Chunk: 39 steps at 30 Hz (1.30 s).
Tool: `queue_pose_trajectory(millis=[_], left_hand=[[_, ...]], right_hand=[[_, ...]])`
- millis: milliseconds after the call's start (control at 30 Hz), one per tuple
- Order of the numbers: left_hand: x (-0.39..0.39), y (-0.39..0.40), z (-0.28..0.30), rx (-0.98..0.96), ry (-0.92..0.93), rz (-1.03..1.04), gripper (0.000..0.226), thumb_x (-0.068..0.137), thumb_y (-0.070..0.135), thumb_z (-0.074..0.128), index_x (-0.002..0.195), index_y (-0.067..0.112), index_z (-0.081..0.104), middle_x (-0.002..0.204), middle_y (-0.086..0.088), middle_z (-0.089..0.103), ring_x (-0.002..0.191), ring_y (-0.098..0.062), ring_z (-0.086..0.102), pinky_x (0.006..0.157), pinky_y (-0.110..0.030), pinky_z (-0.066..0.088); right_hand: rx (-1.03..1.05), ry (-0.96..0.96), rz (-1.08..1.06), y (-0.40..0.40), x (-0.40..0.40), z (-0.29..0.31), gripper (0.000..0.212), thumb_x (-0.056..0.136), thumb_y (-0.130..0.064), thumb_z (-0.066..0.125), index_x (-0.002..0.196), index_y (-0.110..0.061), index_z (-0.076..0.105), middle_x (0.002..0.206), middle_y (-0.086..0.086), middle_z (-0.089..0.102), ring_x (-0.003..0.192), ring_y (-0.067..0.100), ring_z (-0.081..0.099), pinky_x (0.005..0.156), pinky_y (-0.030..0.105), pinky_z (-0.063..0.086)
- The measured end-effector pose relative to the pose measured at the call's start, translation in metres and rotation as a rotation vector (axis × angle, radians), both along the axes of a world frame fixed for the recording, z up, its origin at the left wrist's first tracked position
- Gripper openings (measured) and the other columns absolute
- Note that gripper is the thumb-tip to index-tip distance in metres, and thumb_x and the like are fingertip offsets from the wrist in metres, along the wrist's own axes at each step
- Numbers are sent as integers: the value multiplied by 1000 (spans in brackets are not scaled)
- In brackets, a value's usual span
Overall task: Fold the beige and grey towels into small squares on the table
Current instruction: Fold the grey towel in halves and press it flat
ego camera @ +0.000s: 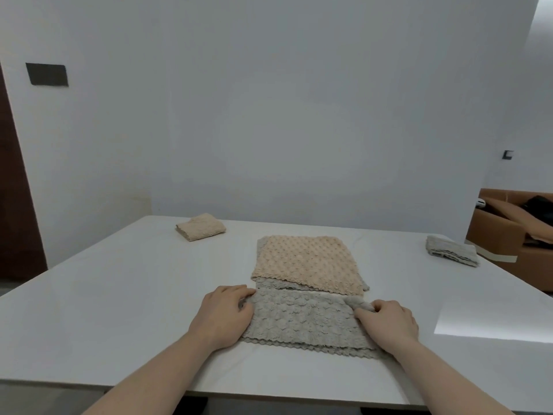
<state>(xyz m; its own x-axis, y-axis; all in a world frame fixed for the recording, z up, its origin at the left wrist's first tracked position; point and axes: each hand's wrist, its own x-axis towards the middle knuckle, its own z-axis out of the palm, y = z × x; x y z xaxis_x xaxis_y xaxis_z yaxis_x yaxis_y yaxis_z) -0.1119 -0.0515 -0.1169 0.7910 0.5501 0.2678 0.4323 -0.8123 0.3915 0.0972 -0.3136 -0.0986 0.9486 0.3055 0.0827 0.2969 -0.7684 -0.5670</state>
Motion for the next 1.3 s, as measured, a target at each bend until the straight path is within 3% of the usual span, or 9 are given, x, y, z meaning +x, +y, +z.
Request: queue_pose_trajectory(millis=[200,267,333,500,733,867,1033,1200,1300], left_hand=[[-3,-5,5,-36,1,13,51,95,47,41,144,40,53,150,20,51,141,-9,37,119,-33,26],[-4,-8,7,-39,-11,21,52,95,52,43,145,39,54,151,20,51,142,-9,36,119,-32,24],[-5,-10,8,-39,-20,27,53,95,59,46,142,39,57,150,20,51,141,-9,36,118,-31,23],[-6,-11,10,-29,-27,23,59,92,69,47,139,36,62,150,18,51,141,-10,36,117,-32,24],[-6,-11,9,-33,-64,36,54,92,66,49,132,35,66,142,20,57,137,-10,39,113,-29,26],[-5,-8,5,-77,-91,77,55,86,70,48,126,37,67,136,18,62,133,-11,44,110,-30,33],[-4,-5,1,-79,-97,103,59,83,71,45,127,38,66,130,12,67,128,-13,51,105,-32,41],[-5,-7,3,-84,-113,114,56,84,70,48,127,40,65,128,12,67,124,-13,53,101,-31,43],[-6,-8,4,-92,-127,109,56,85,71,49,130,40,63,128,13,66,124,-14,55,101,-31,44]], right_hand=[[55,181,23,-2,18,7,20,84,-42,62,82,-22,65,89,3,70,90,24,62,75,32,51],[48,198,23,0,25,8,19,86,-41,62,89,-21,62,94,8,68,93,28,62,82,35,52],[52,180,21,2,30,15,20,88,-34,65,92,-15,61,94,12,68,93,32,63,85,37,53],[152,-13,32,7,15,45,15,87,-28,69,89,-15,62,90,9,68,75,19,57,59,29,39],[364,53,51,29,-1,72,32,78,-23,76,107,-22,63,102,4,67,92,25,63,74,34,50],[434,137,98,45,-12,90,35,78,-22,74,110,-28,61,104,3,66,93,25,66,69,36,55],[535,206,247,75,-39,93,41,78,-10,77,114,-21,62,107,6,71,95,24,70,88,45,60],[456,275,436,96,-71,78,49,81,-14,75,126,-26,57,120,-4,64,99,15,68,64,28,58],[446,300,521,95,-83,67,49,85,-18,74,131,-26,57,127,-10,56,101,15,68,63,24,60]])
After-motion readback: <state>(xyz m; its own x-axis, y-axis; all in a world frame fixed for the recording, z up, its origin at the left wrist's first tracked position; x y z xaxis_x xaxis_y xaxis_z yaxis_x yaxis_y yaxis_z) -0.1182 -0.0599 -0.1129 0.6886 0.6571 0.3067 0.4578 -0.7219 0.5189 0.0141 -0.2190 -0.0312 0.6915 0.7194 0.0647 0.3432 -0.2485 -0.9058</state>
